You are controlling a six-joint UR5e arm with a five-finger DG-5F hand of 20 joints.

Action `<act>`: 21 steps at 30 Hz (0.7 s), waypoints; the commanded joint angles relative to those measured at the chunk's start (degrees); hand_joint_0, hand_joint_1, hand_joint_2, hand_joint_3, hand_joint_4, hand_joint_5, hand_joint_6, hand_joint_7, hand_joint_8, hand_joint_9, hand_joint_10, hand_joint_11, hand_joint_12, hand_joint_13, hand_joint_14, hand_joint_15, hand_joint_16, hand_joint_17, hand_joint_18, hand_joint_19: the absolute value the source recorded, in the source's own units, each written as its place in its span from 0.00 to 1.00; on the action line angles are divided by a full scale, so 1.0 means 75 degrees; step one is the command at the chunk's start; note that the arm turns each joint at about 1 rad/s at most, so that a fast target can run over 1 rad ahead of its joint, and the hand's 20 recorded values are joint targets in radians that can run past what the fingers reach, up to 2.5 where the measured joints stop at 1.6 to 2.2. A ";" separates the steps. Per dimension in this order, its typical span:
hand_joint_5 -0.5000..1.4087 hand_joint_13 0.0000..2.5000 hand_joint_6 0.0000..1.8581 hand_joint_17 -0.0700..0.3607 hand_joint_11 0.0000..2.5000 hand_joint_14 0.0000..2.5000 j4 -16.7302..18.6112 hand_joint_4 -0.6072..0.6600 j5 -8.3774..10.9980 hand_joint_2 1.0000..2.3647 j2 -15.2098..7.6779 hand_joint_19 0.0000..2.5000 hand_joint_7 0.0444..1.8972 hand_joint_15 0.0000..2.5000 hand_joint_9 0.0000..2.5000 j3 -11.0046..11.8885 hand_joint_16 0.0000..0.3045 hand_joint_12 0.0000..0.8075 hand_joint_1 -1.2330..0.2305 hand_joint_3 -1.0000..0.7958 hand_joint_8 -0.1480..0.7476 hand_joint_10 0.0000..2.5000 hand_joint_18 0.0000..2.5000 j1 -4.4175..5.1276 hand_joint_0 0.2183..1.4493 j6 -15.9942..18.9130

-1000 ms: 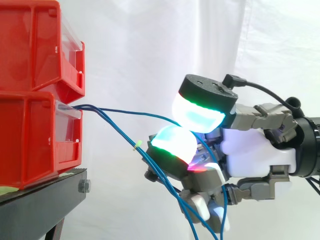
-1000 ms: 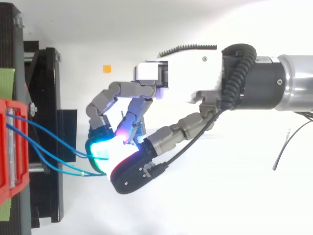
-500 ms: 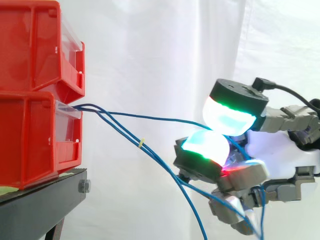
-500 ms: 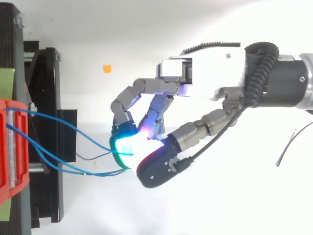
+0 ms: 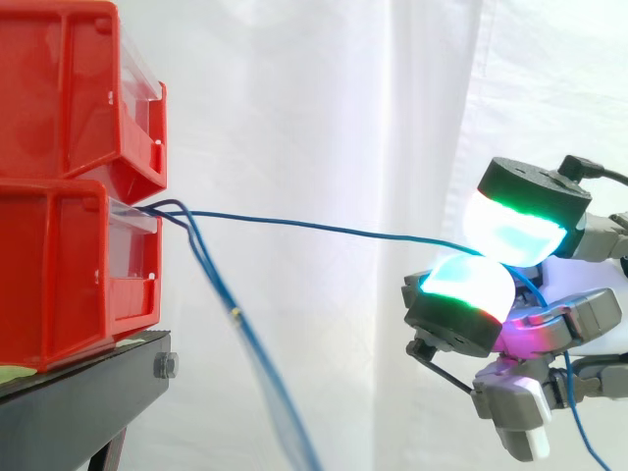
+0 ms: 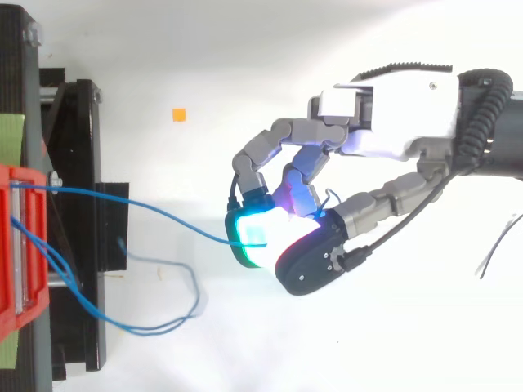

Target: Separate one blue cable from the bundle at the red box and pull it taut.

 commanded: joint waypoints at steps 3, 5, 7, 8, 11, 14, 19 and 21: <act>0.19 0.37 0.48 0.35 0.54 0.01 0.0005 0.48 0.0010 0.02 0.0005 0.28 0.62 0.38 0.37 -0.0035 0.11 0.38 0.35 0.50 0.48 0.43 0.31 0.0013 0.31 0.0179; 0.19 0.37 0.48 0.35 0.54 0.01 0.0005 0.48 0.0069 0.02 -0.0007 0.28 0.62 0.38 0.37 -0.0035 0.11 0.38 0.35 0.50 0.47 0.43 0.31 0.0025 0.31 0.0237; 0.19 0.37 0.49 0.34 0.54 0.01 0.0017 0.48 0.0174 0.02 -0.0007 0.28 0.61 0.38 0.37 -0.0035 0.11 0.38 0.35 0.50 0.48 0.43 0.30 0.0048 0.31 0.0296; 0.19 0.37 0.49 0.34 0.54 0.01 0.0005 0.49 0.0221 0.02 -0.0007 0.28 0.62 0.39 0.37 -0.0035 0.11 0.38 0.35 0.50 0.48 0.43 0.31 0.0071 0.31 0.0296; 0.19 0.37 0.49 0.34 0.54 0.01 -0.0042 0.48 0.0245 0.02 -0.0007 0.28 0.62 0.38 0.37 -0.0035 0.11 0.38 0.35 0.50 0.49 0.42 0.31 0.0118 0.31 0.0284; 0.19 0.37 0.49 0.34 0.54 0.01 -0.0100 0.48 0.0245 0.02 -0.0007 0.28 0.62 0.38 0.37 -0.0035 0.11 0.38 0.35 0.50 0.48 0.41 0.31 0.0153 0.31 0.0261; 0.19 0.37 0.49 0.34 0.54 0.01 -0.0100 0.48 0.0256 0.02 -0.0007 0.28 0.62 0.38 0.37 -0.0035 0.11 0.38 0.35 0.50 0.48 0.41 0.31 0.0236 0.31 0.0225; 0.19 0.37 0.48 0.34 0.54 0.01 -0.0100 0.48 0.0245 0.02 -0.0007 0.29 0.62 0.37 0.37 -0.0035 0.11 0.38 0.35 0.50 0.48 0.41 0.31 0.0282 0.31 0.0225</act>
